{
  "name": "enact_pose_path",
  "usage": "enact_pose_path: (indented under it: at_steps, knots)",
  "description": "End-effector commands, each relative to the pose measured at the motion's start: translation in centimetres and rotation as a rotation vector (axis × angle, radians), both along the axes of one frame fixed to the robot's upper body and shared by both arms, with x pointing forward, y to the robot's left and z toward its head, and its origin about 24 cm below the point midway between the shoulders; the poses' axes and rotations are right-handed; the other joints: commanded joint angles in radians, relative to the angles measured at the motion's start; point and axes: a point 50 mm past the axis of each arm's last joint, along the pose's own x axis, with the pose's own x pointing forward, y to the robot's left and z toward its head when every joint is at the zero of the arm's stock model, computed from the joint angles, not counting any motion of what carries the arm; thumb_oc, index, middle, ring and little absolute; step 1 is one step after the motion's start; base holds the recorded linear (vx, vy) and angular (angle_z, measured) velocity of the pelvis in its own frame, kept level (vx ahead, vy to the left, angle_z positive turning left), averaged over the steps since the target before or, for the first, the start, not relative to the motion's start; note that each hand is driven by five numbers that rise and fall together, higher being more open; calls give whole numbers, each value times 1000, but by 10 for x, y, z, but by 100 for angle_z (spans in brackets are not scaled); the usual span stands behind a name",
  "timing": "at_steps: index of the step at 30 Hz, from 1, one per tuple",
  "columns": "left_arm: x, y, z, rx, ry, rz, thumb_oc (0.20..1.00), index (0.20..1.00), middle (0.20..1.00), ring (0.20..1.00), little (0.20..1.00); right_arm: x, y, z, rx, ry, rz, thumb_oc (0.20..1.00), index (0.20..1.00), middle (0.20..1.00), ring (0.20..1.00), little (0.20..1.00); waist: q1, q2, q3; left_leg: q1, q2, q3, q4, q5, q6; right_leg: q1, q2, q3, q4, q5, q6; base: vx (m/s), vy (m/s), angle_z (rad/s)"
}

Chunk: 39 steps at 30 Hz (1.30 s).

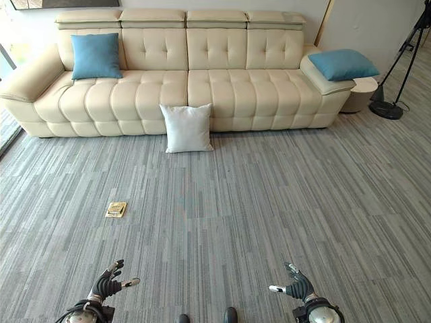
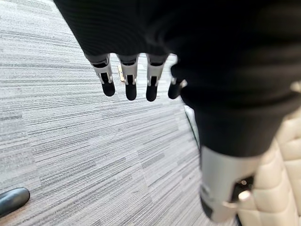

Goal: Pick up all the scattered cushions and arrange them neatly on the sofa.

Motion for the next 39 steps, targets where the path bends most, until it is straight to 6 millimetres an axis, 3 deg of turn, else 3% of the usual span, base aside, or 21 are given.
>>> enact_pose_path:
  at_steps: [1,10,20,25,26,27,28,32,36,38,39]
  knots:
    - [14,3,11,-22,-79,7,1000,1000,1000,1000,1000,13,-4,11,10,-83,-26,1000,1000,1000,1000,1000,-12,-17,5,36,21,-13,0,-103,-60,33,-33,-4,1,-89,75,0,0,0]
    - [12,4,12,-19,-79,13,1000,1000,1000,1000,1000,13,-6,10,15,-82,-63,1000,1000,1000,1000,1000,-5,-14,17,21,12,-10,15,-109,-52,24,-39,1,6,-90,79,22,21,-1]
    - [28,3,26,-23,-151,-16,1000,1000,1000,1000,1000,32,-5,17,-20,-115,-43,1000,1000,1000,1000,1000,12,-29,41,-87,-16,-6,159,-169,-26,-26,-78,8,52,-92,99,25,92,-1]
    - [36,0,30,-25,-170,-34,1000,1000,1000,1000,1000,42,3,19,-5,-137,-25,1000,1000,1000,1000,1000,15,-30,55,-104,-29,4,184,-198,0,-108,-105,11,206,-95,133,45,146,-14]
    - [40,-1,32,-21,-177,-42,1000,1000,1000,1000,1000,46,8,20,4,-143,-16,1000,1000,1000,1000,1000,8,-26,70,-95,-34,-2,191,-208,10,-146,-112,11,307,-81,144,63,130,-11]
    - [41,-1,32,-18,-178,-47,1000,1000,1000,1000,1000,46,10,20,10,-147,-13,1000,1000,1000,1000,1000,4,-20,76,-88,-34,-7,193,-213,11,-165,-110,13,349,-81,147,281,211,7]
    - [43,-6,30,-24,-176,-48,1000,1000,1000,1000,1000,50,17,22,20,-161,12,1000,1000,1000,1000,1000,-16,-5,97,-22,-51,-31,171,-229,15,-231,-85,7,369,-84,119,298,115,8]
    - [41,-7,28,-35,-170,-41,1000,1000,1000,1000,1000,55,19,24,17,-173,33,1000,1000,1000,1000,1000,-23,-5,108,21,-66,-46,157,-252,19,-269,-83,-29,292,-68,111,195,0,15]
    - [35,-8,21,-52,-146,1,1000,1000,1000,1000,1000,56,20,26,6,-179,49,1000,1000,1000,1000,1000,-38,-4,119,88,-80,-78,157,-281,9,-326,-80,-74,179,-19,128,287,-94,15]
    - [33,-10,19,-58,-137,-6,1000,1000,1000,1000,1000,52,18,25,1,-168,51,1000,1000,1000,1000,1000,-50,-1,113,114,-85,-96,156,-287,3,-326,-75,-70,177,-14,126,289,-145,30]
    - [31,-13,16,-62,-123,-12,1000,1000,1000,1000,1000,48,16,23,-2,-160,50,1000,1000,1000,1000,1000,-55,1,99,132,-89,-120,168,-293,-5,-307,-67,-47,180,-1,109,348,-222,64]
